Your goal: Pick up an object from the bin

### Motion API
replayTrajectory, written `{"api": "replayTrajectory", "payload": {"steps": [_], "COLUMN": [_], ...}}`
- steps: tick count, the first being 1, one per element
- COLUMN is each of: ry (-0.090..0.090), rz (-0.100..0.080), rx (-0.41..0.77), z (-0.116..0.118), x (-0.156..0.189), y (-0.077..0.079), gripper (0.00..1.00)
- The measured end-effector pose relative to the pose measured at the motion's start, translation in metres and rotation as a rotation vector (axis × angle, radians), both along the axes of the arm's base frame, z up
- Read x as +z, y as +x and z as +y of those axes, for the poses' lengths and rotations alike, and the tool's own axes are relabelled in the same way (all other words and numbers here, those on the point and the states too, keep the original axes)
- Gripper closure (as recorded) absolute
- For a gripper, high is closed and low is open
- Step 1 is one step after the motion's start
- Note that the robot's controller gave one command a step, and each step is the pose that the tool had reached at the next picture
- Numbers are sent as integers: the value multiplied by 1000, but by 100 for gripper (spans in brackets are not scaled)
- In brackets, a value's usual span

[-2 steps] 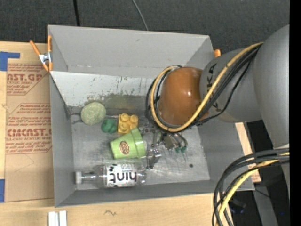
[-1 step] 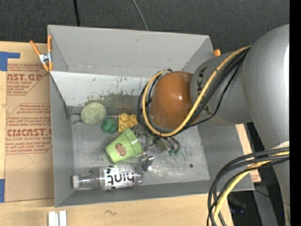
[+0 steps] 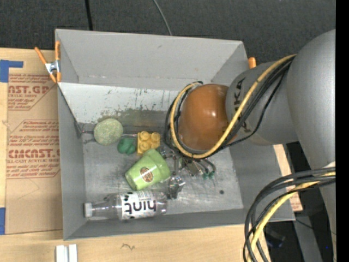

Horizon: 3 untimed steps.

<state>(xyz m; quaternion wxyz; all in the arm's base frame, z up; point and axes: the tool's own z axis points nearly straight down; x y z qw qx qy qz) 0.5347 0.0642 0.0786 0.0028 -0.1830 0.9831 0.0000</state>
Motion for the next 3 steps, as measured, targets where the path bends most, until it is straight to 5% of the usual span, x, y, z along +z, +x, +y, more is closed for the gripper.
{"api": "replayTrajectory", "payload": {"steps": [1,2,3], "ry": [-1,-6,-5], "rz": [3,-10,-10], "rx": [205,381,380], "z": [5,36,36], "x": [-4,-1,-1], "y": [23,27,27], "gripper": [0,100,100]}}
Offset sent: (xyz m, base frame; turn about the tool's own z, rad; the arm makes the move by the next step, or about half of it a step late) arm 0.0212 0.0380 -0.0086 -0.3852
